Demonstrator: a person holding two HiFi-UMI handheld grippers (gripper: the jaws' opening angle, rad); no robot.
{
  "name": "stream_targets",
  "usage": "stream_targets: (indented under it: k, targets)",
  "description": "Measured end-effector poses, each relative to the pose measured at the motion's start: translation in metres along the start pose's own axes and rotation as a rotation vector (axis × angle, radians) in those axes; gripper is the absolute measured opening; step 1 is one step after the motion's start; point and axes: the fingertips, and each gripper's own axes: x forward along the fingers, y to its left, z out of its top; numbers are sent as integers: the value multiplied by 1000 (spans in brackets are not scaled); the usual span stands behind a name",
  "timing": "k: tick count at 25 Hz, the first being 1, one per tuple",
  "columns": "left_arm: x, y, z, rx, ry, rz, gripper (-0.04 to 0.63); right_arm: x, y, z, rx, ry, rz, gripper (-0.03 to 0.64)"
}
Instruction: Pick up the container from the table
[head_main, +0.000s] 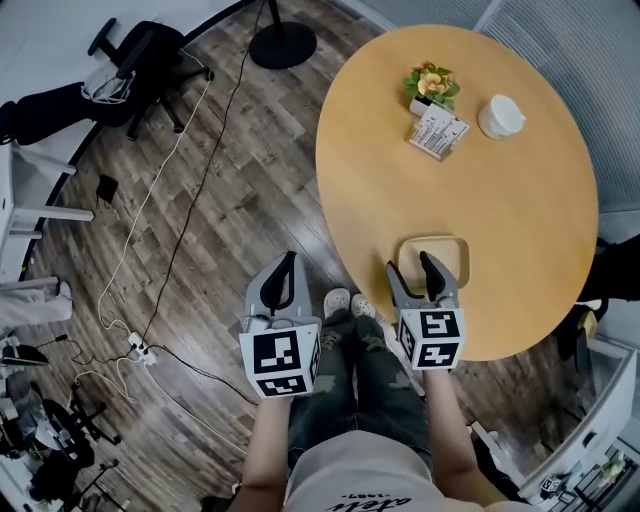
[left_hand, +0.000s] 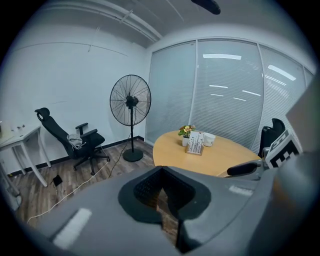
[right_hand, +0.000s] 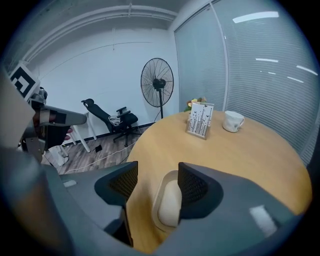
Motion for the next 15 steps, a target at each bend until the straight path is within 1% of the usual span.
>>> stream_targets:
  k: [3, 7, 15]
  targets:
    - [3, -4, -10, -4, 21, -6, 0, 4, 1, -13, -1, 36, -3, 262]
    - [7, -10, -22, -6, 42, -10, 0, 10, 1, -30, 4, 83, -3, 224]
    - [6, -15, -42, -20, 83, -17, 0, 19, 6, -53, -14, 174, -17, 204]
